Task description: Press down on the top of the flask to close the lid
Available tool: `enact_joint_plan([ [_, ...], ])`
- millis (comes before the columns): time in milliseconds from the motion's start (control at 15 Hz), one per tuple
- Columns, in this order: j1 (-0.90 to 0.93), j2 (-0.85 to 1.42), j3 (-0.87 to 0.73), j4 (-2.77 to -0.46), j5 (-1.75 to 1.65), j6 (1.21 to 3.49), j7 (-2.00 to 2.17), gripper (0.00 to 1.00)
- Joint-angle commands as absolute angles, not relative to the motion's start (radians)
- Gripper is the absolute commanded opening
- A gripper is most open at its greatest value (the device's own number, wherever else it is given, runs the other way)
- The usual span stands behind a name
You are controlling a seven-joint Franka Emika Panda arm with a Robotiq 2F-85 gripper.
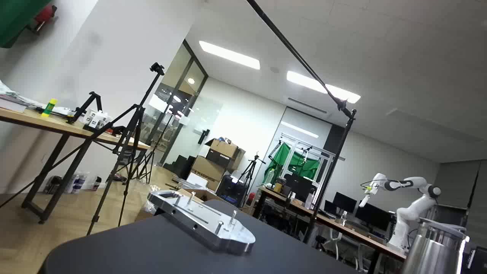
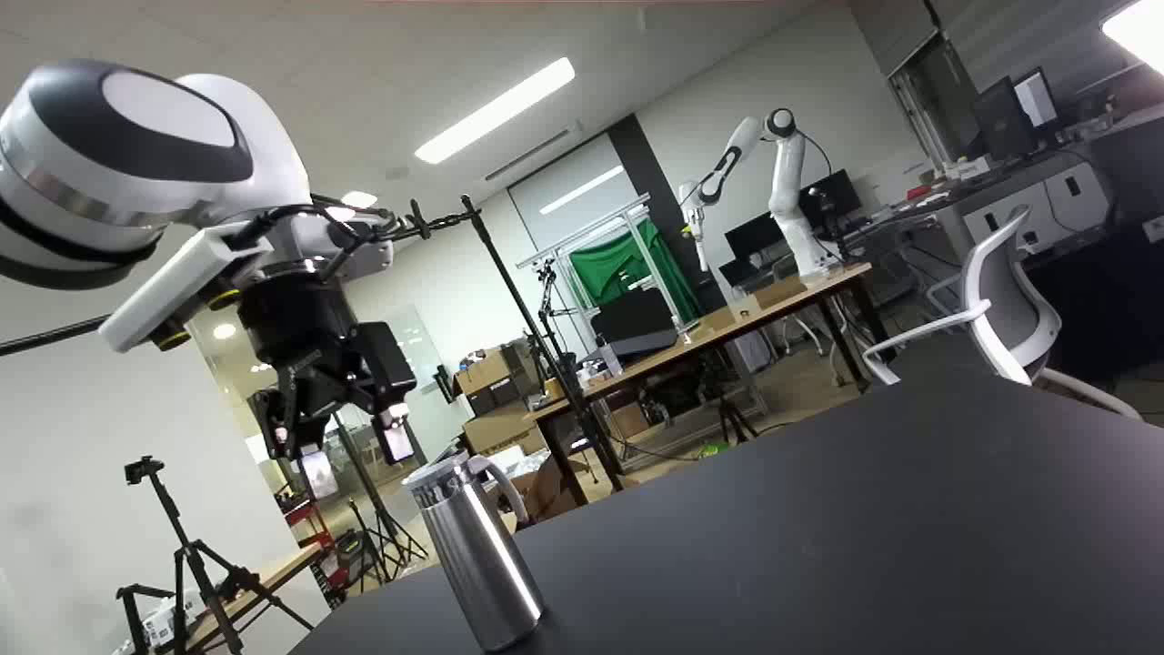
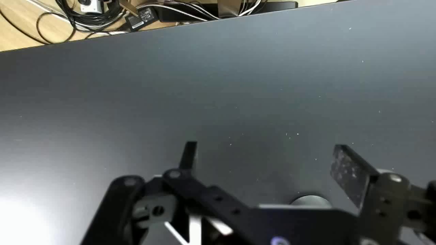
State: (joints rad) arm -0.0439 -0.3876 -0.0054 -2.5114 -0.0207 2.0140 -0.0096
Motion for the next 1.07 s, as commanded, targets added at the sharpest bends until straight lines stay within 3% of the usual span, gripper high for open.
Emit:
enact_joint_plan([
  [0, -0.037, -0.387, -0.012, -2.51, -0.023, 2.012, -0.008, 1.0],
  [933, -0.033, -0.354, 0.02, -2.427, -0.068, 2.094, 0.028, 1.0],
  [1000, -0.03, -0.339, 0.029, -2.396, -0.072, 2.112, 0.034, 0.75],
])
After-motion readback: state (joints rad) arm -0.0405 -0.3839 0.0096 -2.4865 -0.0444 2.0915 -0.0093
